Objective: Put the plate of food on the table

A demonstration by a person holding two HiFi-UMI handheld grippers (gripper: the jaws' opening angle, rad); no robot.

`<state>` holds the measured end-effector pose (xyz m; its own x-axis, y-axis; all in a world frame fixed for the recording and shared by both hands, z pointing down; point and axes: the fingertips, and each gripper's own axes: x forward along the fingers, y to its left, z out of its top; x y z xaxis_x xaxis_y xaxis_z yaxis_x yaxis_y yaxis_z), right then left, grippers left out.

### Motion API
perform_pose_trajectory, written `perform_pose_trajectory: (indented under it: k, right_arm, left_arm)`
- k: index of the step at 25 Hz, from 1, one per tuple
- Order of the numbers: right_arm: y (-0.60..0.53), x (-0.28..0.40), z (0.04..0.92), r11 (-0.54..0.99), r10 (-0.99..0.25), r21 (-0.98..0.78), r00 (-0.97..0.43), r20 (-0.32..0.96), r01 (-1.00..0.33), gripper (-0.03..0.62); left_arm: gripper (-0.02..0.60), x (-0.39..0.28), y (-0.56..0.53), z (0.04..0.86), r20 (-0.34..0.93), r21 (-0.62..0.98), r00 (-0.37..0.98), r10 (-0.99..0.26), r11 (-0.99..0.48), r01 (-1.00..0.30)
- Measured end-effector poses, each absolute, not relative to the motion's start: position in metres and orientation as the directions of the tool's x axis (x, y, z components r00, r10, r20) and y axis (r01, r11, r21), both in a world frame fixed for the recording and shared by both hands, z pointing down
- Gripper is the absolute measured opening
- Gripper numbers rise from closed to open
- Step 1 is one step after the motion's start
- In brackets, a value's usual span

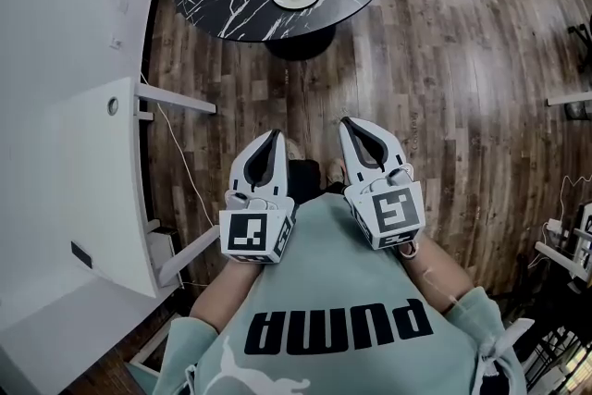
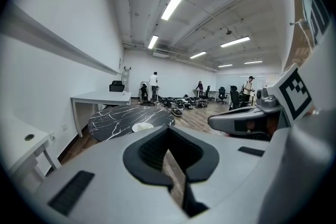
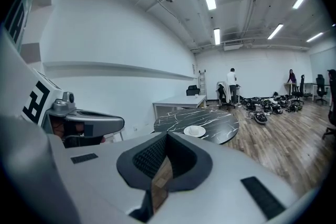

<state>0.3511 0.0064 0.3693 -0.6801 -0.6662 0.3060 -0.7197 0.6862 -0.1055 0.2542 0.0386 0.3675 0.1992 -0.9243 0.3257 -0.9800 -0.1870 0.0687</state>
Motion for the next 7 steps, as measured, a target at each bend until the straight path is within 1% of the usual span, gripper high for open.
perform_pose_trajectory:
  k: [7]
  right_arm:
    - [-0.0005,0.3493,0.3659,0.677,-0.676,-0.102,-0.671,0.305,-0.729,0.006]
  left_arm:
    - [0.006,0.254,0.0277,0.361,0.313,0.059,0.214,-0.925,-0.205,-0.977]
